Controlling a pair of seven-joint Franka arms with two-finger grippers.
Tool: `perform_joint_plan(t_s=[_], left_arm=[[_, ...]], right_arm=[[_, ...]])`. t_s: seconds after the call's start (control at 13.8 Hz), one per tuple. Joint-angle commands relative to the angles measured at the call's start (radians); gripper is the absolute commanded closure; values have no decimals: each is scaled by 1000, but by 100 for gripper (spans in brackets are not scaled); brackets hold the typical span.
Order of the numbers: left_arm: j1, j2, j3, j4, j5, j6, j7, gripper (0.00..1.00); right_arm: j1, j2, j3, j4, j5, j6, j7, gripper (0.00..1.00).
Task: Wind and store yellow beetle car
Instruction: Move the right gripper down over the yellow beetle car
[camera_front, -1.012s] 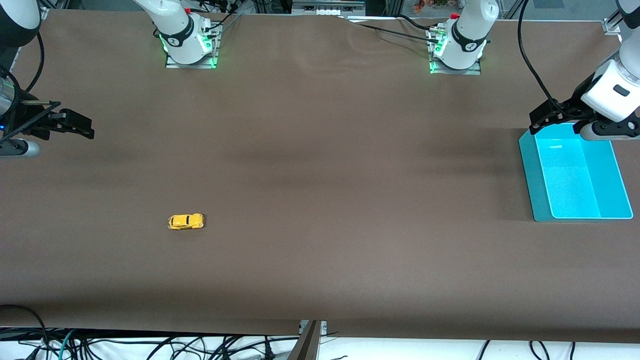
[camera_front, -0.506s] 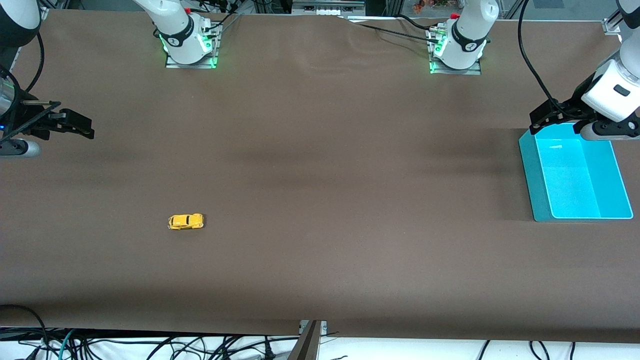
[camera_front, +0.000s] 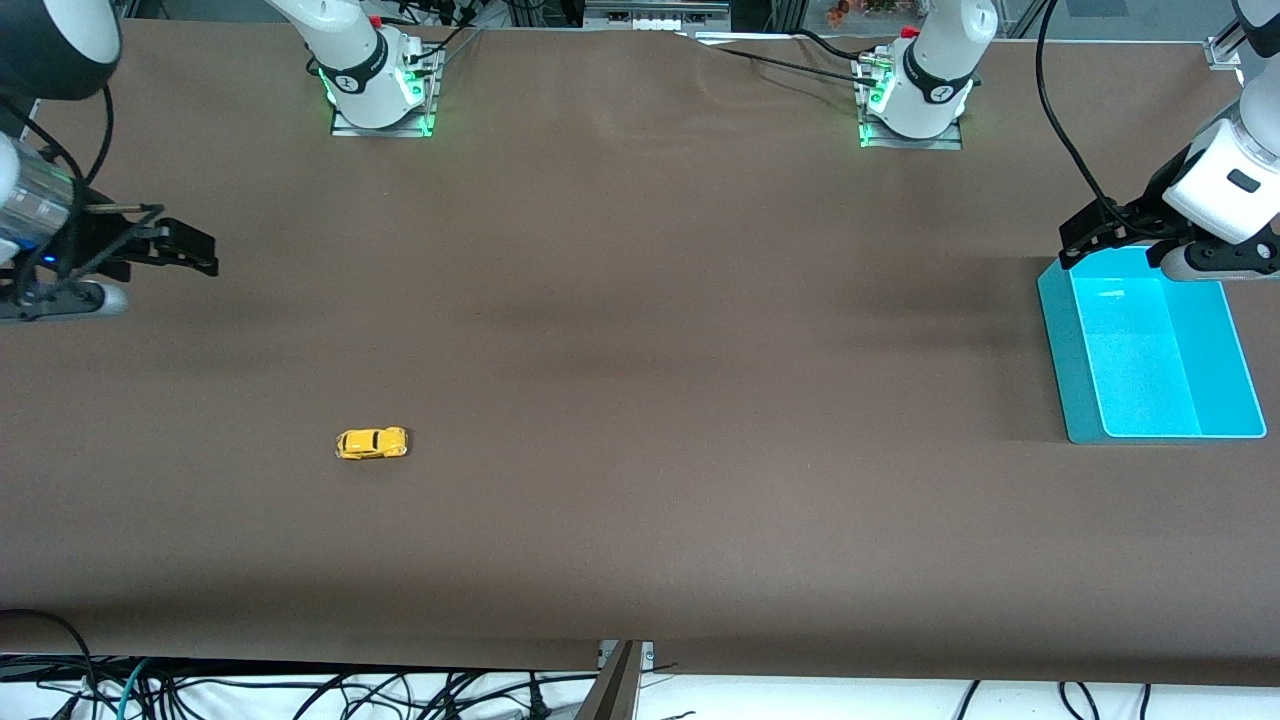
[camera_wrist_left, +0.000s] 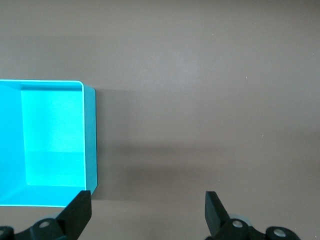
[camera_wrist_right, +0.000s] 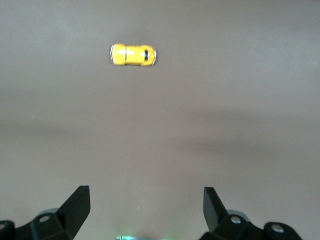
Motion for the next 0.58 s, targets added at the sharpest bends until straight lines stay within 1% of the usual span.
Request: perform_joint_plan(t_s=[0.0,0.29,0.43,0.51], left_arm=[[13,-12,-5,1,-16,-16,23,0],[13,-12,-6,1,-16,-16,23,0],[11,-12,-5,1,-14,-14,23,0],[13,-12,-5,1,-16,-14,23,0]], right_arm=[[21,20,1,2,-7,-34,3,0],[64,64,1,3,-15,-23,-28,0],[64,120,1,2,-15,3,-124,0],[64,149,1,0,-15,41,-196,0]])
